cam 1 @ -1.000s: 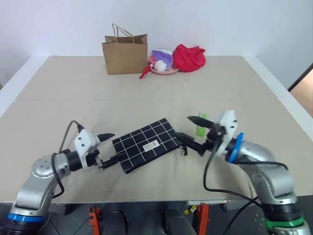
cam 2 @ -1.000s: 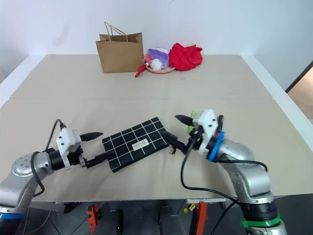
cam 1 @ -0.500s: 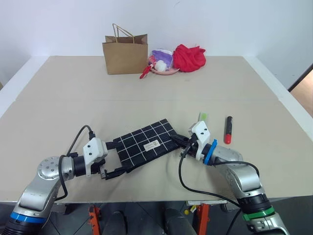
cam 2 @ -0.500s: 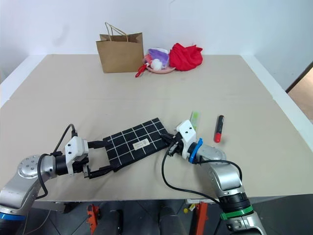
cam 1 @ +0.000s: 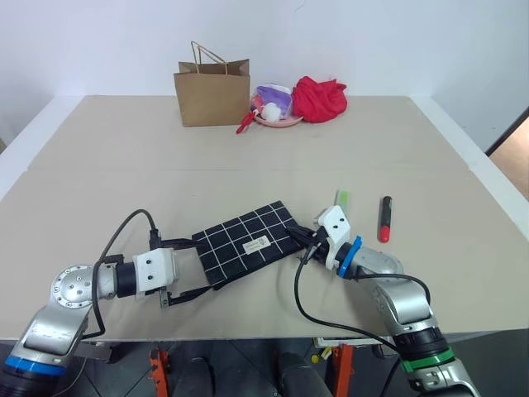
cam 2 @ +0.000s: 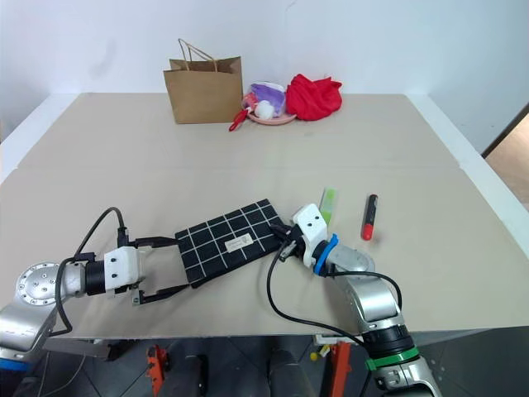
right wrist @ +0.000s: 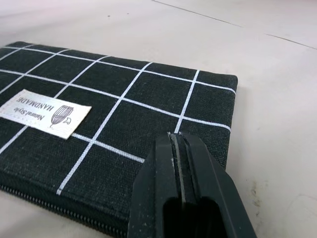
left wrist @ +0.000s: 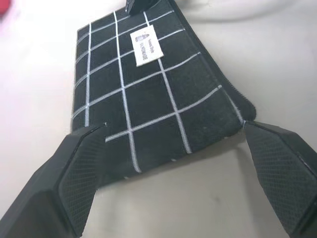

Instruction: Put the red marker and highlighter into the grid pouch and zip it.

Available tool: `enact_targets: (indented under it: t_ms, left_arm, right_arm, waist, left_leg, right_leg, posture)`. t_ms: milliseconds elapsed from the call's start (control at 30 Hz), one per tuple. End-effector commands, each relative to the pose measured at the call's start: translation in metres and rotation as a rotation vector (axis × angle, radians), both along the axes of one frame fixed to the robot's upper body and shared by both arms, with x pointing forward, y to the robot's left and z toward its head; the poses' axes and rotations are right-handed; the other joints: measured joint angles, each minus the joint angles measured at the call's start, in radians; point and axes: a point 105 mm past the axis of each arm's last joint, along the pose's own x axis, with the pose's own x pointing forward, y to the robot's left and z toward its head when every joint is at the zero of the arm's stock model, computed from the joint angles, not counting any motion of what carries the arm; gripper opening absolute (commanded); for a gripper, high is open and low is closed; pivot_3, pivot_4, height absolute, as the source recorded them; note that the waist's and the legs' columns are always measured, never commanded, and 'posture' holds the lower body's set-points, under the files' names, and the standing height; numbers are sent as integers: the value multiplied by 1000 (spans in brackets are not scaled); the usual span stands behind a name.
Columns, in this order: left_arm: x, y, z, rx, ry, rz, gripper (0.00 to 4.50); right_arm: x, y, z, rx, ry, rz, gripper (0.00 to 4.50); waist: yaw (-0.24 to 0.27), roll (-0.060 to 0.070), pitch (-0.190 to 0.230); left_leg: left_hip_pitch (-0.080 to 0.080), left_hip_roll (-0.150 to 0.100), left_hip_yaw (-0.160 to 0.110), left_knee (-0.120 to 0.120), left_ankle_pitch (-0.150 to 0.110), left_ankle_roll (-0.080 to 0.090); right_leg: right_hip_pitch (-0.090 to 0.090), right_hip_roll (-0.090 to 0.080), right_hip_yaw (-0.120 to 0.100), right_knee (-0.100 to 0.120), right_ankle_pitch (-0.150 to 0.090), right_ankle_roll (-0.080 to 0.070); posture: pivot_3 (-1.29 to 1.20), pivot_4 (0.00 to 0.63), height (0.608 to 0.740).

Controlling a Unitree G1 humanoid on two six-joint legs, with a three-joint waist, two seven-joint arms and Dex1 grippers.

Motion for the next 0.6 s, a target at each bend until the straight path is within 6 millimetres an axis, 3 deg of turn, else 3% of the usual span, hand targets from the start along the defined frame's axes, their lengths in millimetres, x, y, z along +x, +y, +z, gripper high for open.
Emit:
enact_targets:
  t_ms: [33, 233, 500, 600]
  left_arm:
    - [3, -12, -3, 29, -75, -54, 4500]
    - [-7, -27, -7, 4, -17, -153, 4500]
    - [-21, -16, -2, 31, 84, -171, 4500]
    - [-19, -13, -7, 100, 17, -174, 4500]
  right_arm:
    - [1, 2, 0, -5, 10, -7, 48]
    - [-2, 2, -3, -8, 16, -7, 48]
    - [1, -2, -4, -13, 20, -22, 48]
    - [1, 0, -4, -4, 21, -23, 48]
  waist:
    - [0, 0, 0]
    - [0, 0, 0]
    - [-1, 0, 0]
    - [-1, 0, 0]
  left_leg:
    - [0, 0, 0, 0, 0, 0]
    - [0, 0, 0, -1, 0, 0]
    - [0, 0, -1, -1, 0, 0]
    - [0, 0, -1, -1, 0, 0]
  right_leg:
    - [0, 0, 0, 0, 0, 0]
    - [0, 0, 0, 0, 0, 1]
    - [0, 0, -1, 0, -1, 1]
    - [0, 0, -1, 0, -1, 1]
  posture:
    - [0, 150, 740]
    - [0, 150, 740]
    - [0, 150, 740]
    - [0, 150, 740]
